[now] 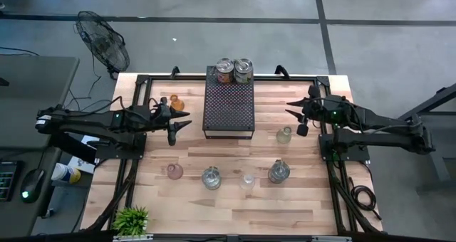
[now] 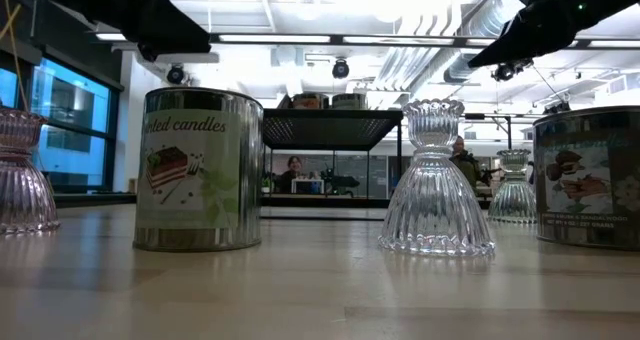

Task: Pick & Place candle stick holders
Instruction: Align the silver scented candle with the silver scented candle on the black shelf

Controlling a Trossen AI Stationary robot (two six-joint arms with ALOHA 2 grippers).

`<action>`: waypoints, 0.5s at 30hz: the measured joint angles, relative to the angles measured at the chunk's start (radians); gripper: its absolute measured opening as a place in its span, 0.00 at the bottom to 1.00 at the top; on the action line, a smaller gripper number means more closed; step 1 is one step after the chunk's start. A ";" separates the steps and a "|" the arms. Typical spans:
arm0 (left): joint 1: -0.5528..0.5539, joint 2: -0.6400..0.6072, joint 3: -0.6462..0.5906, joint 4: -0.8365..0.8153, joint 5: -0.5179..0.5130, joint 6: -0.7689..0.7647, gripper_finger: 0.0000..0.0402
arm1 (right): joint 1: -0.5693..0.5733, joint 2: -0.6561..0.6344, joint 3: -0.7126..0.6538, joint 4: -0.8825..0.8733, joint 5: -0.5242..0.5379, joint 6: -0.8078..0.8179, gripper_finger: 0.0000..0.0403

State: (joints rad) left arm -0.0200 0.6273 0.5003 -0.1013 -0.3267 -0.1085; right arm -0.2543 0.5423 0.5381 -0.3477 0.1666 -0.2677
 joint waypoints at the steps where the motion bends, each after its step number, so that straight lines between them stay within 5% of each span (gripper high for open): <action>1: 0.000 0.000 0.000 -0.001 0.000 0.000 0.36 | 0.000 0.000 0.000 0.000 -0.011 -0.001 0.27; 15: 0.000 -0.039 -0.136 0.183 0.042 0.010 0.36 | 0.000 -0.002 0.000 0.000 -0.068 -0.001 0.27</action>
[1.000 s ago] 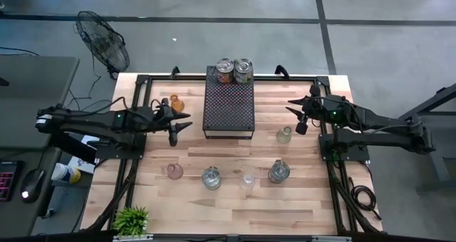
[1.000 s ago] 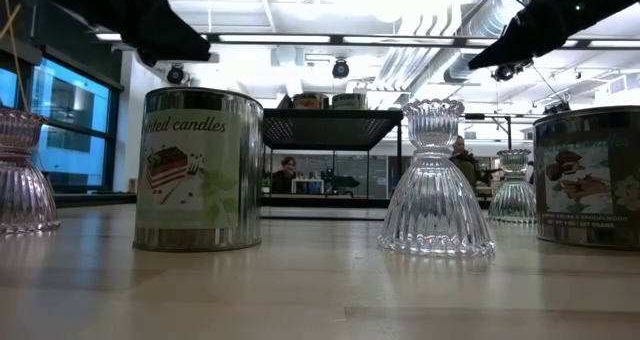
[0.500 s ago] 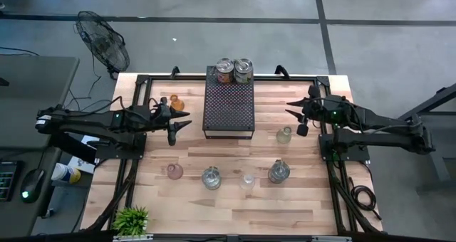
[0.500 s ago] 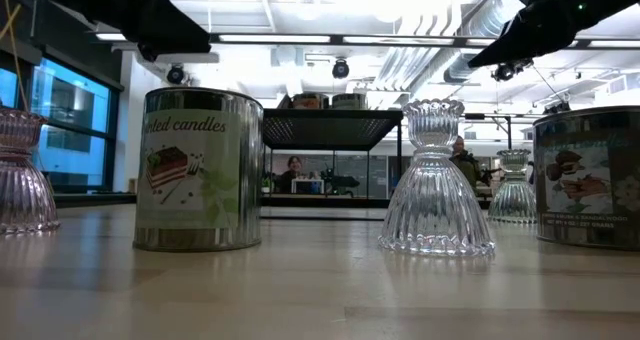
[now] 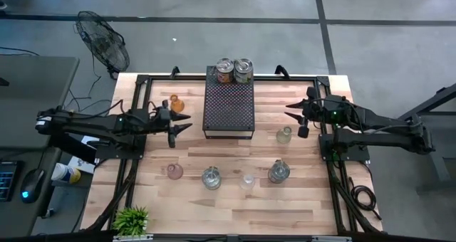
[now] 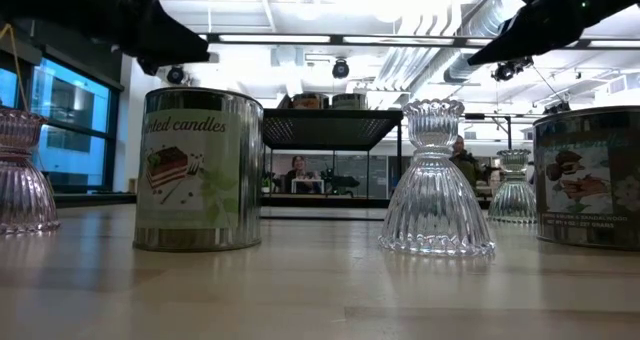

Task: Pick & Place candle stick holders
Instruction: Align the silver scented candle with the silver scented candle on the black shelf

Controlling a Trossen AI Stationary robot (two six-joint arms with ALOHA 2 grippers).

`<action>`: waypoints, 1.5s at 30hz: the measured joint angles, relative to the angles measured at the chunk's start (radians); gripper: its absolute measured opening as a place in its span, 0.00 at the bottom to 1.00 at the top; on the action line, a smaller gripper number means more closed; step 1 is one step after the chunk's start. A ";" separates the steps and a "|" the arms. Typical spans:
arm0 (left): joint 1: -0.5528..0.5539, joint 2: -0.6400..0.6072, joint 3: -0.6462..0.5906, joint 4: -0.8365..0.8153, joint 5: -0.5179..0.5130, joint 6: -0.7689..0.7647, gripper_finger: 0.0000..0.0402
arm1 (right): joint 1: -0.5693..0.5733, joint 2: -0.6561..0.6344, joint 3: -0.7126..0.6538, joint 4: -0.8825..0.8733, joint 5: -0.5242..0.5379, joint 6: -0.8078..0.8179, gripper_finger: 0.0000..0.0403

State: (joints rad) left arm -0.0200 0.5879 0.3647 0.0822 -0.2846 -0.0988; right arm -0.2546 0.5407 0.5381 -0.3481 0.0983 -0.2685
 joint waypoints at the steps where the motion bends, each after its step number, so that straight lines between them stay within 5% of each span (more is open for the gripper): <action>1: 0.000 -0.008 -0.003 -0.001 0.003 0.000 0.36 | 0.000 0.000 0.000 0.000 -0.008 0.000 0.27; 23: 0.000 -0.279 -0.133 -0.016 0.012 0.039 0.36 | 0.000 -0.040 0.000 -0.002 -0.038 -0.002 0.27; 45: 0.000 -0.285 -0.133 -0.031 0.002 0.016 0.36 | 0.000 -0.039 0.000 0.013 -0.054 0.006 0.27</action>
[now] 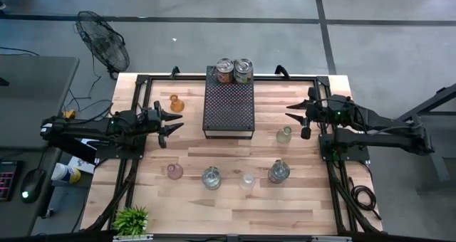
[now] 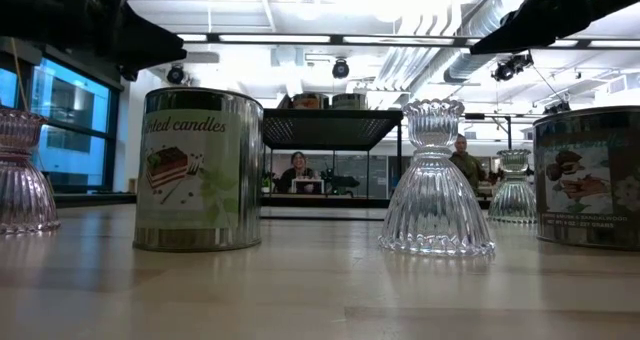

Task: Pick & Place candle stick holders
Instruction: Align the silver scented candle with the silver scented candle on the black shelf

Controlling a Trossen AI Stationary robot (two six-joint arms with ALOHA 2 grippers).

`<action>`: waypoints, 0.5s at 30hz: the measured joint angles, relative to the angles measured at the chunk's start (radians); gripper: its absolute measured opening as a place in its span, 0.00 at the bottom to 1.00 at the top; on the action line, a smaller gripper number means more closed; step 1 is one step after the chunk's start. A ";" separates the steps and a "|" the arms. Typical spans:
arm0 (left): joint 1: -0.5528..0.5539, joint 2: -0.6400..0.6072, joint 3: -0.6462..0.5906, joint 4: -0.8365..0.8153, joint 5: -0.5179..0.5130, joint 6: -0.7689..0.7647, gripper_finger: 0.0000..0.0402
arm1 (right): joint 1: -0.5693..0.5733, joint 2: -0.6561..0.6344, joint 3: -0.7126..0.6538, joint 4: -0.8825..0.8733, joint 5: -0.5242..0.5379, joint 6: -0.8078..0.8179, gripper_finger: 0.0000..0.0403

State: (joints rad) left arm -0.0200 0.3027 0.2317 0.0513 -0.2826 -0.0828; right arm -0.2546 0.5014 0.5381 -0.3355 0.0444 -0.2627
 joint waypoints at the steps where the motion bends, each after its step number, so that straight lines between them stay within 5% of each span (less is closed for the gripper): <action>1: 0.000 0.000 0.000 -0.001 0.000 0.000 0.36 | 0.000 0.000 0.000 -0.003 0.001 0.005 0.27; 15: 0.000 0.001 0.000 -0.002 0.004 -0.004 0.36 | 0.000 0.000 0.000 -0.036 0.016 0.040 0.27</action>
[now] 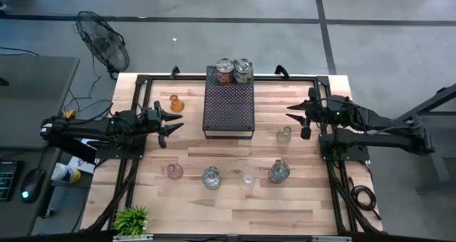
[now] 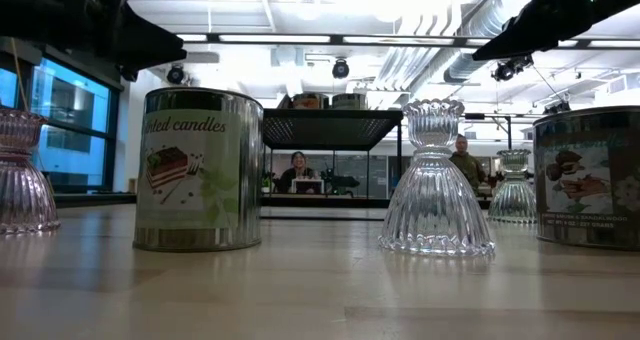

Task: Pick & Place candle stick holders
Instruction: Align the silver scented candle with the silver scented candle on the black shelf

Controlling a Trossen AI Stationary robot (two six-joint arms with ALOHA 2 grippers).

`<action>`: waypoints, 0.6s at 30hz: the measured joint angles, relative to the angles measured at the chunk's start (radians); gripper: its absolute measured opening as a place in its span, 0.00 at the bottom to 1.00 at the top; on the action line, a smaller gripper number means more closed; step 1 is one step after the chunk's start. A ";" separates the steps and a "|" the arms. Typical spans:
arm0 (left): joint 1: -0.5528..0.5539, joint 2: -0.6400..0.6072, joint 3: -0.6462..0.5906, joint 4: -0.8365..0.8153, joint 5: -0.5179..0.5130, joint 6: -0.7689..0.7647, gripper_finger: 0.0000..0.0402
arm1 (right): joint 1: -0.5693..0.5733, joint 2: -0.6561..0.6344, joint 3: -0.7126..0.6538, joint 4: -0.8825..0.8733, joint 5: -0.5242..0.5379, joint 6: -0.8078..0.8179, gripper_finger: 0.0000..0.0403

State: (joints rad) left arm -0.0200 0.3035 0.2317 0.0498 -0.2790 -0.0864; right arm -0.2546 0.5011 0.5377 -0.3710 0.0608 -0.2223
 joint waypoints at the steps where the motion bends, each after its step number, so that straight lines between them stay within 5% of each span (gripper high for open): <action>1: 0.000 0.000 0.000 0.000 0.000 0.000 0.36 | 0.000 0.000 0.000 0.000 0.000 0.000 0.27; 18: 0.000 -0.001 0.001 -0.045 -0.040 0.003 0.36 | 0.000 0.000 0.000 0.000 0.000 -0.005 0.27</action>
State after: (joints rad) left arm -0.0196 0.3027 0.2329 0.0051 -0.3195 -0.0837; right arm -0.2546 0.5011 0.5377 -0.3714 0.0605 -0.2272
